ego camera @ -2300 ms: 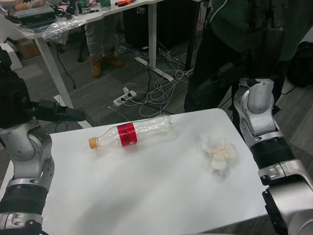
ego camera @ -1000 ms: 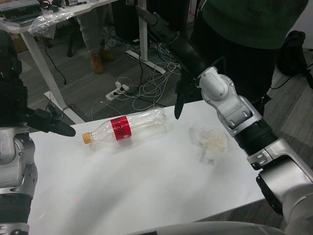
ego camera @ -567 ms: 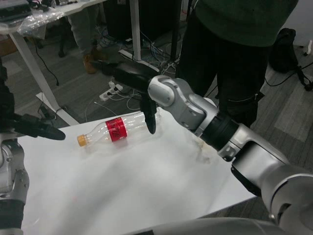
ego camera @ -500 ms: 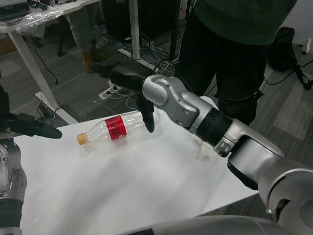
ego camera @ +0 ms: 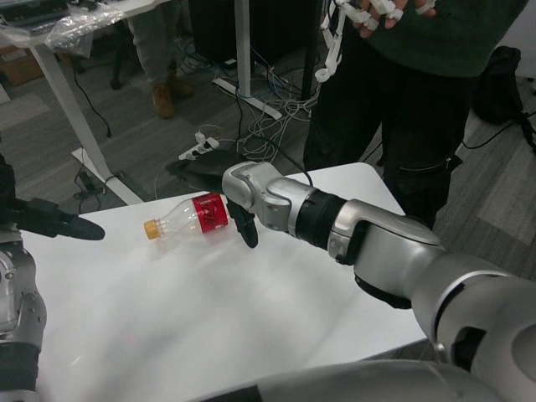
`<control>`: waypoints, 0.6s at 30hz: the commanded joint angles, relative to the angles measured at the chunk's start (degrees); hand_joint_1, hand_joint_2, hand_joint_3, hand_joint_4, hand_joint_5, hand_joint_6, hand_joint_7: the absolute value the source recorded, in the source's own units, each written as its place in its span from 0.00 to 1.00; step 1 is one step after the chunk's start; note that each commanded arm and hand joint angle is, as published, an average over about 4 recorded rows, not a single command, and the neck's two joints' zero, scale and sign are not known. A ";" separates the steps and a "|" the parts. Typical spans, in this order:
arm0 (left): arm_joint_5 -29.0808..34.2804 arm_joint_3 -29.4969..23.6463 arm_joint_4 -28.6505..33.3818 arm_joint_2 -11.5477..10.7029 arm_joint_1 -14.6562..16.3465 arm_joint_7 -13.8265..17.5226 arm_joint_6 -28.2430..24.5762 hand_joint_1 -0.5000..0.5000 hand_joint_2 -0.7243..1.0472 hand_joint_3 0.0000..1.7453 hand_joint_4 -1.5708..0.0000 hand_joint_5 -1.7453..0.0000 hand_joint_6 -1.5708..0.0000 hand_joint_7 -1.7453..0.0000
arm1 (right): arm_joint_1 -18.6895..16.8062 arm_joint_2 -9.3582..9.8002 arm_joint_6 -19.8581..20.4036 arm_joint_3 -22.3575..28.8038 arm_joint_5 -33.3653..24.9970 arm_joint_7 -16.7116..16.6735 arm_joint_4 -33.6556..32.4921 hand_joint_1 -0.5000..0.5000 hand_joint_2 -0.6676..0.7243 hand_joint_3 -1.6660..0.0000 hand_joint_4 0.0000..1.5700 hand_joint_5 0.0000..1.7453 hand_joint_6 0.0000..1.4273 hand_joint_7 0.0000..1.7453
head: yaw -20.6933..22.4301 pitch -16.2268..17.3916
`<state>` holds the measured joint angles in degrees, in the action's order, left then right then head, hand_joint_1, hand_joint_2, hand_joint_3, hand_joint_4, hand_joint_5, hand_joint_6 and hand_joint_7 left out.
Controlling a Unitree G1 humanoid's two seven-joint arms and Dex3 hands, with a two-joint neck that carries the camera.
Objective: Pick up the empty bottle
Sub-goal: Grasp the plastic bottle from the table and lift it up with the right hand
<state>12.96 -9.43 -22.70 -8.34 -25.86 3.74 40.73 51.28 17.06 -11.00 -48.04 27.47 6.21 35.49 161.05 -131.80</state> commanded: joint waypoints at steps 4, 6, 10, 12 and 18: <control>0.62 1.12 -1.51 0.03 -0.24 0.04 0.32 0.00 0.00 0.00 1.00 1.00 1.00 1.00 | 2.16 -1.02 1.03 -1.23 -2.02 -4.63 9.56 0.29 0.53 1.00 0.00 0.00 0.00 0.00 | 1.06 0.83; 0.76 1.34 -1.60 0.08 -0.24 0.04 0.32 0.00 0.00 0.00 1.00 1.00 1.00 1.00 | 2.34 -1.10 0.98 -1.53 -2.29 -4.76 11.23 0.29 0.51 1.00 0.00 0.00 0.00 0.00 | 1.25 1.08; 0.93 1.61 -1.82 0.08 -0.24 0.04 0.36 0.00 0.00 0.00 1.00 1.00 1.00 1.00 | 3.00 -1.02 0.59 -5.09 -3.03 -5.03 14.04 0.30 0.44 1.00 0.00 0.00 0.00 0.00 | 1.44 1.40; 0.98 1.74 -2.04 0.08 -0.24 0.04 0.40 0.00 0.00 0.00 1.00 1.00 1.00 1.00 | 3.35 -0.71 0.63 -8.08 -3.08 -5.51 14.35 0.32 0.40 1.00 0.00 0.00 0.00 0.00 | 1.60 1.63; 1.44 2.13 -2.17 0.08 -0.24 0.04 0.40 0.00 0.00 0.00 1.00 1.00 1.00 1.00 | 3.41 0.17 1.31 -12.63 -3.41 -8.63 13.93 0.33 0.24 0.96 0.00 0.11 0.00 0.00 | 2.21 2.62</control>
<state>14.16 -7.29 -24.56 -8.05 -25.96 3.74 40.75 53.78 16.49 -10.05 -59.45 24.44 -1.22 49.55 163.20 -129.32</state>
